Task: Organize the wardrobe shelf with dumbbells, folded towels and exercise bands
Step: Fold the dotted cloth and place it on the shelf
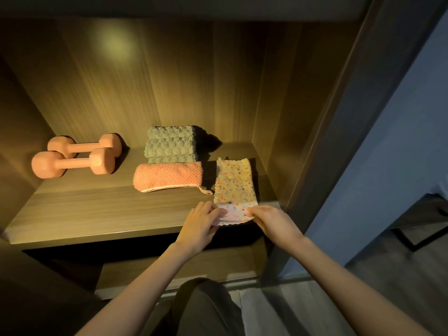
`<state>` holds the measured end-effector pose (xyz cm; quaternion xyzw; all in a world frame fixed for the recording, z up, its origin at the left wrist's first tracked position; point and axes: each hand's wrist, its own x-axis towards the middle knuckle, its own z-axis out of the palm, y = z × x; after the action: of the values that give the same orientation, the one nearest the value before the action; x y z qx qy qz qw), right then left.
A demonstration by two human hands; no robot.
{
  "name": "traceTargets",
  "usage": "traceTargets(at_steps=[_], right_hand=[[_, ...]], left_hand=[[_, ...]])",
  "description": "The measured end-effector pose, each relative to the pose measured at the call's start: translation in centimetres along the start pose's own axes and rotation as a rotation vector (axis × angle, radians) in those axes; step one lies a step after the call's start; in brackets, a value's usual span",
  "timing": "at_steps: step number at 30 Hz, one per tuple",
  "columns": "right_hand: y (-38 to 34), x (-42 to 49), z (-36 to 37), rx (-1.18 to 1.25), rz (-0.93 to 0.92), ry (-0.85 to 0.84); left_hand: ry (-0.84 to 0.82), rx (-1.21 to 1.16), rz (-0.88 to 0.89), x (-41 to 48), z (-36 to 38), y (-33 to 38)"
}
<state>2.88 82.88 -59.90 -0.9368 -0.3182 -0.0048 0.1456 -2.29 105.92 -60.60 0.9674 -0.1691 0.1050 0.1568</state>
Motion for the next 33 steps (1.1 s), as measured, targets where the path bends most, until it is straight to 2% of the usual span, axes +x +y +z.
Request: traceTargets(at_steps=[3,6,11,17,22,28,30,33], right_hand=[[0.4,0.4,-0.5,0.079,0.034,0.006],[0.6,0.7,-1.2,0.293,0.127,0.019],[0.4,1.2,-1.3,0.407,0.23,0.084],[0.1,1.6,-0.4,0.453,0.355,0.196],[-0.2,2.4,-0.2,0.371,0.415,0.3],[-0.3,2.0,0.7,0.242,0.339,0.332],[-0.5,1.6,0.7,0.097,0.226,0.353],[-0.2,1.1,0.8,-0.062,-0.003,0.313]], left_hand=[[0.022,-0.028,-0.035,0.8,-0.2,-0.2],[0.035,-0.143,-0.089,1.2,-0.3,-0.4],[0.163,-0.478,-0.432,2.2,-0.5,-0.4],[0.13,-0.417,-0.504,3.3,0.5,-0.5],[0.105,-0.305,-0.531,4.1,0.7,-0.6],[0.094,-0.183,-0.578,4.5,0.7,-0.3],[0.174,-0.118,-0.507,4.1,0.8,-0.1],[0.225,0.057,-0.266,3.3,1.0,0.1]])
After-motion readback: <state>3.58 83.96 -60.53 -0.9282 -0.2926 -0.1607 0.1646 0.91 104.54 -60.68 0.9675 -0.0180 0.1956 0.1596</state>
